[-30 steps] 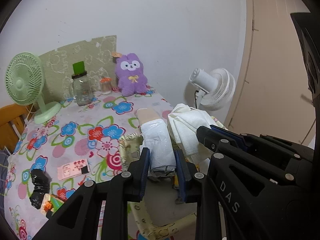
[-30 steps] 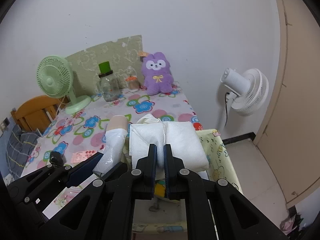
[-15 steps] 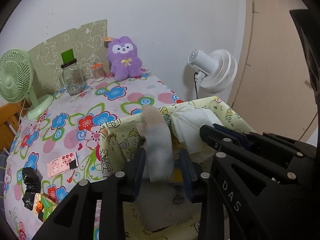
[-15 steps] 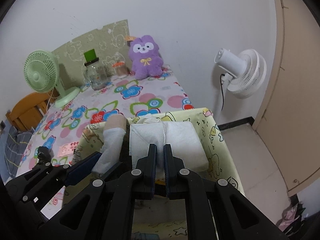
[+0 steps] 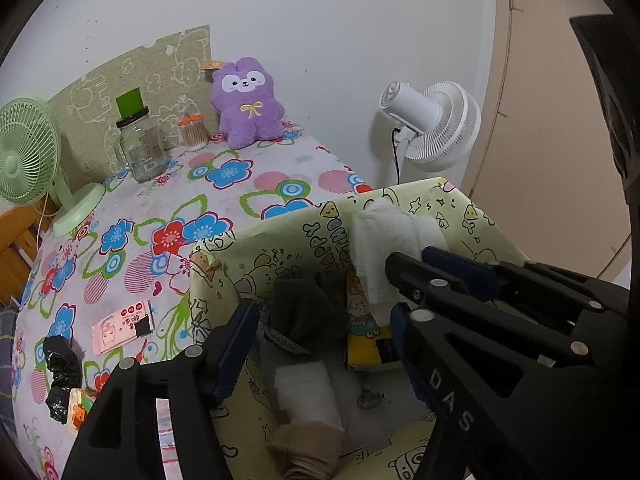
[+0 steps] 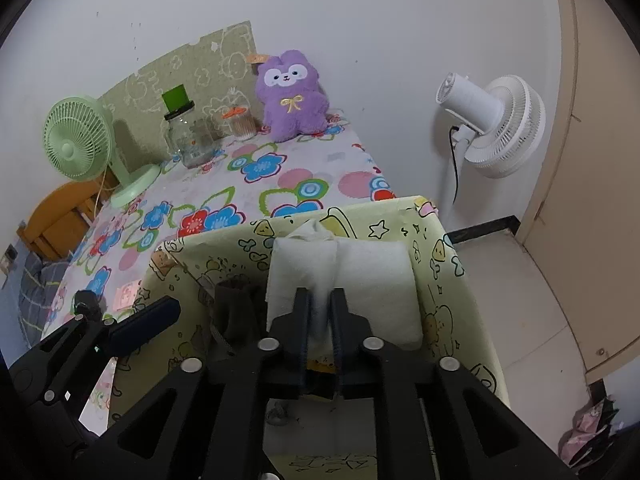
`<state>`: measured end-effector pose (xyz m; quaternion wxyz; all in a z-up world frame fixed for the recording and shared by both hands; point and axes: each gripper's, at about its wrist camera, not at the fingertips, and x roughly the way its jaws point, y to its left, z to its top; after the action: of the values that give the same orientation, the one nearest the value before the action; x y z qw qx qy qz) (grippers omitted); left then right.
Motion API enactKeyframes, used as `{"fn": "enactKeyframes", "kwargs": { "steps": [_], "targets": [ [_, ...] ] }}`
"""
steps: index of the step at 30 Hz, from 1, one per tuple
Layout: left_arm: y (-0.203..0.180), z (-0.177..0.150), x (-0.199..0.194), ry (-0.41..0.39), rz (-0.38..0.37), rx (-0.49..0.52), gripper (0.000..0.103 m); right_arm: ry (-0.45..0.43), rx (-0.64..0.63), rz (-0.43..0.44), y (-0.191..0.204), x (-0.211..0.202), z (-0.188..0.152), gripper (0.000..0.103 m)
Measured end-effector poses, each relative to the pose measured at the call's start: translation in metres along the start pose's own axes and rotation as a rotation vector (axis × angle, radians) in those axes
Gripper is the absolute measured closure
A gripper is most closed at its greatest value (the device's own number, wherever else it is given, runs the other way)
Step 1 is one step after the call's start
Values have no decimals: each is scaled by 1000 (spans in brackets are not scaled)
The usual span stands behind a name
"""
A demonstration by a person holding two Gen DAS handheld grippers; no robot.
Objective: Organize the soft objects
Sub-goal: 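Lower the white rolled item into the basket with the left tool while the right tool releases the tissue pack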
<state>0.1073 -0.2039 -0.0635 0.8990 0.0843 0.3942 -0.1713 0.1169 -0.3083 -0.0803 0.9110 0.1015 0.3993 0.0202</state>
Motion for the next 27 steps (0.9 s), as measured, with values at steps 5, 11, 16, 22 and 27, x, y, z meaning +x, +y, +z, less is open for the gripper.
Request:
{"fn": "enactKeyframes", "kwargs": {
  "steps": [5,11,16,22,27],
  "targets": [
    [1,0,-2,1,-2,-2,30,-4,9,-31,-2,-3,-1,62],
    [4,-1,-10,-16,8,-9,23,-21,11,-57,-2,-12,-3,53],
    [11,-1,-23,-43,-1,-21,21,-52,16,-63,-1,-24,-3,42],
    [21,-3,-38,-75,22,-44,13,-83,17,-58,5,-37,-2,34],
    [31,-5,-51,-98,32,-62,11,-106,2,-49,16,-48,-3,29]
  ]
}}
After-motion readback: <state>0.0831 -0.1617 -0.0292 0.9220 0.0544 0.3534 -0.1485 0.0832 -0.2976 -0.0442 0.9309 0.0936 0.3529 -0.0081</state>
